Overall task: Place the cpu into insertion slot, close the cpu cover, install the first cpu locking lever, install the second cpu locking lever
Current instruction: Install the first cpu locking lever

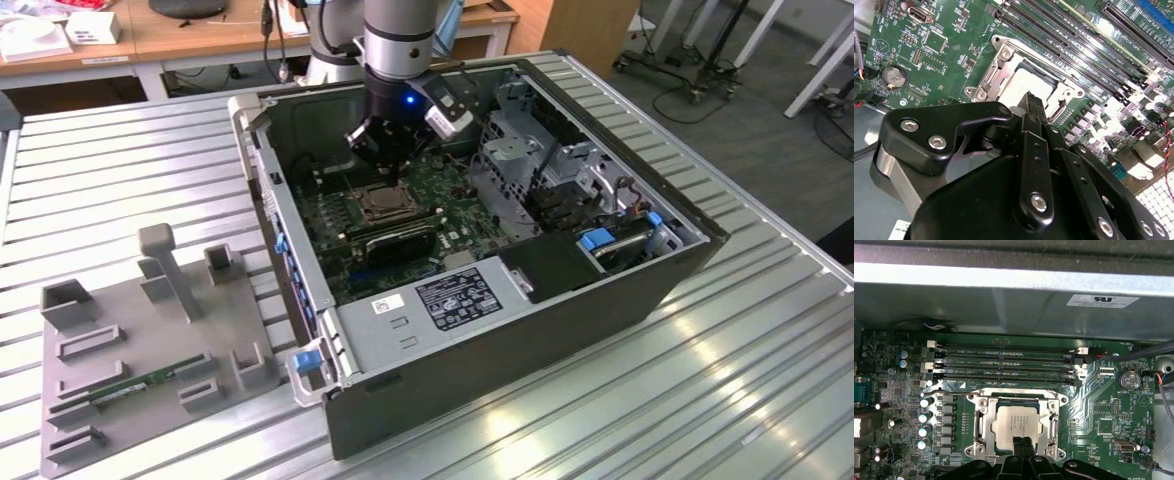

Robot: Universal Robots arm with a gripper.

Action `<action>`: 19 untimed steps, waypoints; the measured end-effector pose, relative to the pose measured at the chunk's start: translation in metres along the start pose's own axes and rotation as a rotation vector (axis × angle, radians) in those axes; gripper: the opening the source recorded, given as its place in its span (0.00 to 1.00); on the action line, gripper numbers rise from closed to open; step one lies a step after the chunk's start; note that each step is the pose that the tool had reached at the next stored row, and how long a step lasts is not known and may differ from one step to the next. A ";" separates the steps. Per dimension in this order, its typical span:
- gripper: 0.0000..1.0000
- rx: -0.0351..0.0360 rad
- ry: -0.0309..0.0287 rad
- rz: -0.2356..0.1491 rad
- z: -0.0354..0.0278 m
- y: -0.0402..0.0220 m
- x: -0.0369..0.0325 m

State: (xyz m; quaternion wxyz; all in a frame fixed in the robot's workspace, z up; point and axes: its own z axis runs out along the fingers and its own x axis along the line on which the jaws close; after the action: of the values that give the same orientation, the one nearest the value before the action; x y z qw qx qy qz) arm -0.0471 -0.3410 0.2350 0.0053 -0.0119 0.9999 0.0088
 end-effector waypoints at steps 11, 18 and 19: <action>0.11 0.0000 -0.0006 0.000 -0.0001 0.0002 0.0104; 0.11 0.0002 -0.0042 0.000 -0.0003 0.0007 0.0300; 0.11 0.0002 -0.0049 0.000 -0.0003 0.0007 0.0330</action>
State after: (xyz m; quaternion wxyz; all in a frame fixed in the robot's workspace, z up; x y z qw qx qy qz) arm -0.0801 -0.3410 0.2349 0.0078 -0.0118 0.9999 0.0088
